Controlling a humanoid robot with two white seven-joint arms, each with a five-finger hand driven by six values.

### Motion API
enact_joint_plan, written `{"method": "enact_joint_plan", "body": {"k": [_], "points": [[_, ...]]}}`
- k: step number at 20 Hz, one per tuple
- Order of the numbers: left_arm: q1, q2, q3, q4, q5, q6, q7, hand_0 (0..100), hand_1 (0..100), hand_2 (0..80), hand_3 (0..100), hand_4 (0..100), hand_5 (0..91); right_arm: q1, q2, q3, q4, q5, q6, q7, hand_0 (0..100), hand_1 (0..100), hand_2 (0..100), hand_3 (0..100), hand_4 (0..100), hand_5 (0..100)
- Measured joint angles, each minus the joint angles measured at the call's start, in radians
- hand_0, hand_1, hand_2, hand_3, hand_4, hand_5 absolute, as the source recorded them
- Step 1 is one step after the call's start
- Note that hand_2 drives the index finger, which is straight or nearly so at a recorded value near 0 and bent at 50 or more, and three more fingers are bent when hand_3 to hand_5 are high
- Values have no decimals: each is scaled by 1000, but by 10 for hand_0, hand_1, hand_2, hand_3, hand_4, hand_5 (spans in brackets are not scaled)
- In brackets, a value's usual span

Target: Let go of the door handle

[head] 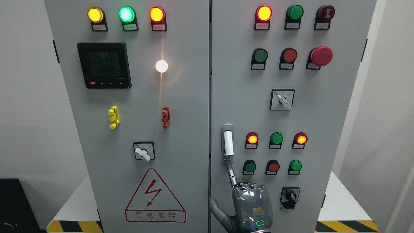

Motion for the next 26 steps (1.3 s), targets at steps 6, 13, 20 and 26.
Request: {"method": "enact_joint_plan", "body": {"k": [6, 13, 20, 26], "points": [[0, 0, 0, 0, 0, 0, 0, 120, 556, 0, 0, 0, 0, -2, 0, 1, -20, 0, 0, 3, 303, 214, 183, 1000, 1000, 1000], [0, 0, 0, 0, 0, 0, 0, 120, 556, 0, 0, 0, 0, 0, -1, 2, -41, 0, -1, 12, 304, 214, 191, 1000, 1000, 1000], [0, 0, 0, 0, 0, 0, 0, 120, 556, 0, 0, 0, 0, 7, -1, 4, -59, -2, -4, 4, 304, 215, 202, 1000, 1000, 1000], [0, 0, 0, 0, 0, 0, 0, 120, 556, 0, 0, 0, 0, 41, -2, 6, -85, -5, -11, 4, 359, 233, 328, 1000, 1000, 1000]]}}
